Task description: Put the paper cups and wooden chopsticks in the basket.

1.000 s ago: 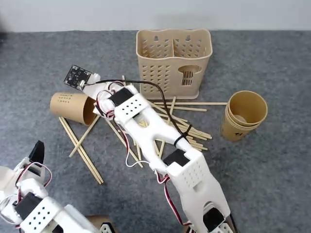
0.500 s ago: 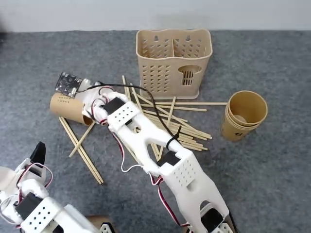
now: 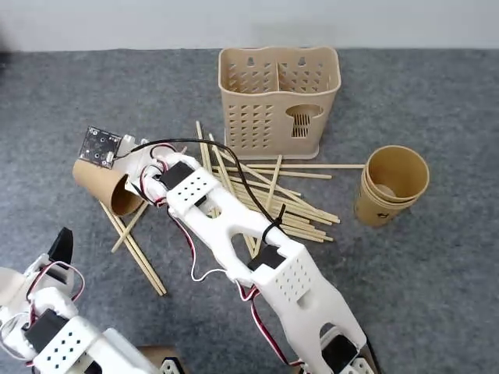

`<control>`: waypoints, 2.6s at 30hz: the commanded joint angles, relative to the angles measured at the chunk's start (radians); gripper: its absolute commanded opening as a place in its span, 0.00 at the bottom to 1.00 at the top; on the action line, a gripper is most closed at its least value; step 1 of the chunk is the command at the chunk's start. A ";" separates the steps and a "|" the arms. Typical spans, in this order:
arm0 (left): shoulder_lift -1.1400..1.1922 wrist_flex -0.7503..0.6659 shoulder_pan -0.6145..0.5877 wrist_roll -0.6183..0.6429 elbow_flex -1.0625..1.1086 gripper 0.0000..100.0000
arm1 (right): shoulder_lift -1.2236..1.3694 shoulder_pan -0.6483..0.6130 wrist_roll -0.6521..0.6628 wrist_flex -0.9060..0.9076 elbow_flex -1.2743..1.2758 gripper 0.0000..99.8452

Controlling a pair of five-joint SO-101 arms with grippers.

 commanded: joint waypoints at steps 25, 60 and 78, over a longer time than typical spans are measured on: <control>-0.018 -0.009 0.002 0.011 -0.007 0.47 | -1.090 0.229 -0.563 1.046 -0.049 0.01; -0.018 -0.011 0.054 0.009 0.024 0.47 | -1.423 1.176 -0.867 1.098 0.658 0.01; -0.018 -0.011 0.054 0.008 0.024 0.47 | -1.432 1.125 -0.925 0.984 0.779 0.10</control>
